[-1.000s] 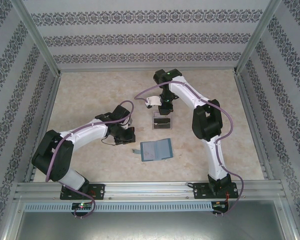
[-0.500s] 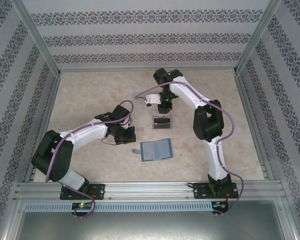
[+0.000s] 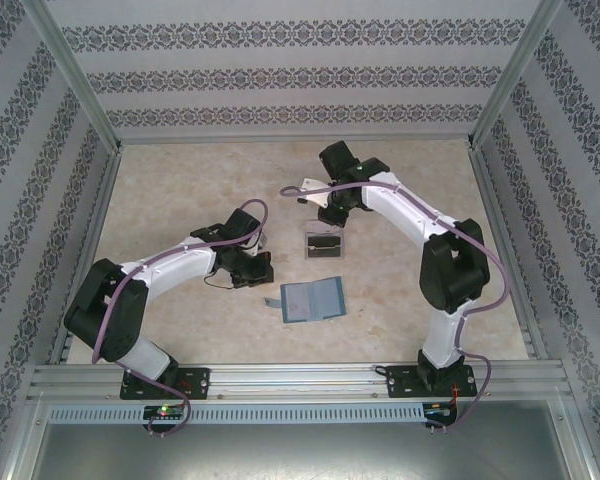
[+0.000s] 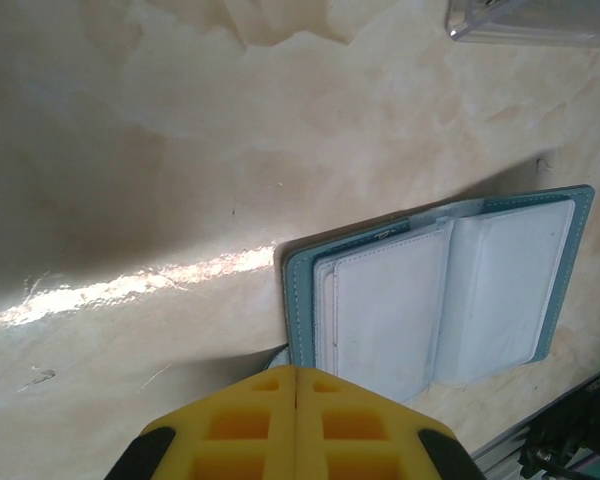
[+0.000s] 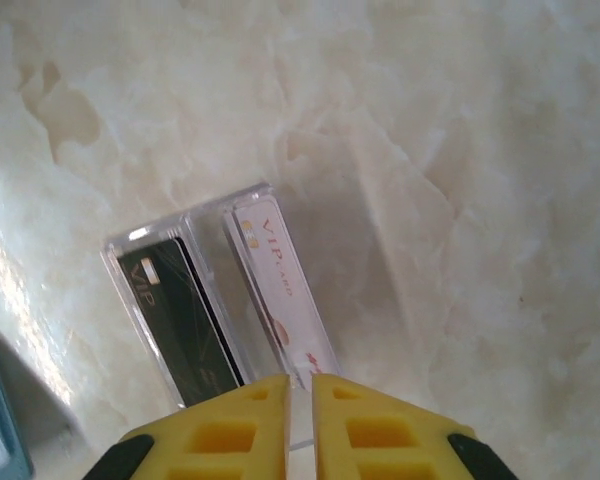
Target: Take the credit cards out of the card holder
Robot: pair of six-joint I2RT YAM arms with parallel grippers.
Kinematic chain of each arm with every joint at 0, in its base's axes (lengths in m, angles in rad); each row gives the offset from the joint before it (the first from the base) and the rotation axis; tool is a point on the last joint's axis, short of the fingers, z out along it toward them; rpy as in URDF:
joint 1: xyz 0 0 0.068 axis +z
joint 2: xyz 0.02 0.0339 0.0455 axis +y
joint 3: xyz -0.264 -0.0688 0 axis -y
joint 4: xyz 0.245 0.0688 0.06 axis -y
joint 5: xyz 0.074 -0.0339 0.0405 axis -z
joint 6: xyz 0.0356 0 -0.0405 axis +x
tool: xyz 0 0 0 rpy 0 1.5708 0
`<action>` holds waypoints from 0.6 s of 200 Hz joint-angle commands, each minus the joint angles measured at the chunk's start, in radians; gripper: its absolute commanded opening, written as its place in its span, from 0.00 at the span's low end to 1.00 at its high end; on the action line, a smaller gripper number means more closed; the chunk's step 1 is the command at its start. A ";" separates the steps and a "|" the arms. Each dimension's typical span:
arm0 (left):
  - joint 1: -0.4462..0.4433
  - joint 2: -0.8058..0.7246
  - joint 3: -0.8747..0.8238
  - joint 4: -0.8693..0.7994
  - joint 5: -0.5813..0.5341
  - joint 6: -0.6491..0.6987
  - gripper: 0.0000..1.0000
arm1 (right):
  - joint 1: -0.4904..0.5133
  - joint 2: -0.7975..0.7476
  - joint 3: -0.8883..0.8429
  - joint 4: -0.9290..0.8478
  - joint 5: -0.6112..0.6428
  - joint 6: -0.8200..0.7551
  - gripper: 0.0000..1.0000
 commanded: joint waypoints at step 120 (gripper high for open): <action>0.005 0.072 0.053 0.018 0.041 0.000 0.01 | 0.170 -0.326 -0.395 0.240 0.144 0.983 0.00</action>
